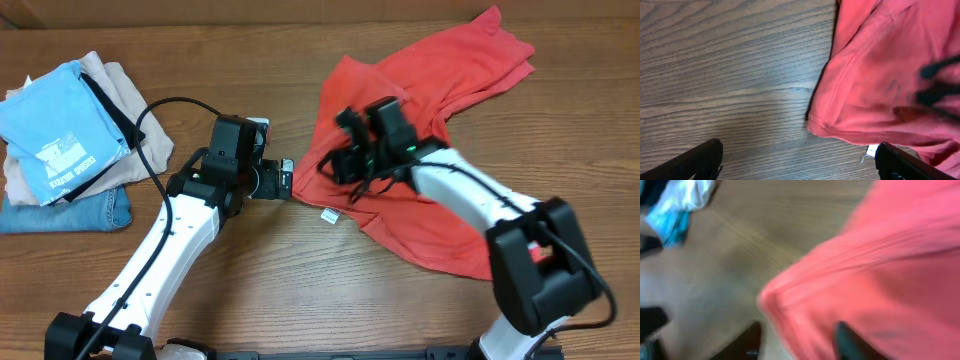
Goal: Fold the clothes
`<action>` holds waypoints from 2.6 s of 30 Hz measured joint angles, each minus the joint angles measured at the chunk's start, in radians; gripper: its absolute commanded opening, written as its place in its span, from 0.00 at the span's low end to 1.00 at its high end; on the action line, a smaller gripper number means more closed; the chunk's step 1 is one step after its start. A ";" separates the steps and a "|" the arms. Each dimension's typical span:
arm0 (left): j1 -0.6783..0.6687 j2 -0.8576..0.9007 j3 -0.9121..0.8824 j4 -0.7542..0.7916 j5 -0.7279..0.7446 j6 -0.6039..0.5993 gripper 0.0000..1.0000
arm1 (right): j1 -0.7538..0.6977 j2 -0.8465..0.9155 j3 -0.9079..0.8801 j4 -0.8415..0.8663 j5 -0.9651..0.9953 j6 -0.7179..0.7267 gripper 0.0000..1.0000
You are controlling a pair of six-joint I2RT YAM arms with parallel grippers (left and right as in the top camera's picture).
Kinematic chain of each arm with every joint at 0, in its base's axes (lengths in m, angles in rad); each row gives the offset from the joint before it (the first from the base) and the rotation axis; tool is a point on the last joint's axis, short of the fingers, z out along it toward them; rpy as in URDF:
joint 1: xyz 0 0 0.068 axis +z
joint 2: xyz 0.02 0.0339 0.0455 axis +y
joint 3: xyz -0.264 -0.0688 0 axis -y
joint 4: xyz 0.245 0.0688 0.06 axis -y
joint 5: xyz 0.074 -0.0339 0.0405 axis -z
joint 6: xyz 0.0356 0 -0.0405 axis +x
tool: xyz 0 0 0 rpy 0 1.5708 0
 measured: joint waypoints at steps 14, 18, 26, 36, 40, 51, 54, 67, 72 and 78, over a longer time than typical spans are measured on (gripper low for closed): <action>-0.021 0.035 0.000 0.027 0.098 0.026 1.00 | -0.367 -0.276 0.011 -0.276 0.170 0.028 0.81; -0.055 0.134 0.000 0.073 0.121 0.051 1.00 | -0.427 -0.275 0.011 -0.350 0.265 0.032 0.81; -0.064 0.322 0.000 0.173 0.132 0.066 0.78 | -0.497 -0.275 0.011 -0.383 0.335 0.049 0.81; -0.056 0.360 0.017 0.148 0.116 0.080 0.04 | -0.496 -0.275 0.011 -0.388 0.339 0.049 0.81; 0.010 0.324 0.109 0.046 0.054 0.081 0.04 | -0.496 -0.275 0.011 -0.389 0.352 0.049 0.81; 0.337 0.161 0.492 -0.116 0.105 0.069 1.00 | -0.496 -0.275 0.011 -0.391 0.360 0.050 0.81; 0.317 0.177 0.480 -0.300 0.153 0.068 1.00 | -0.496 -0.275 0.011 -0.393 0.361 0.049 0.82; 0.108 0.256 0.150 -0.424 0.211 0.012 0.97 | -0.496 -0.275 0.011 -0.397 0.361 0.049 0.83; 0.030 0.257 0.015 -0.269 0.217 -0.045 0.88 | -0.496 -0.275 0.011 -0.397 0.361 0.050 0.82; -0.045 0.251 -0.071 -0.132 0.215 -0.103 0.84 | -0.496 -0.275 0.011 -0.397 0.361 0.050 0.83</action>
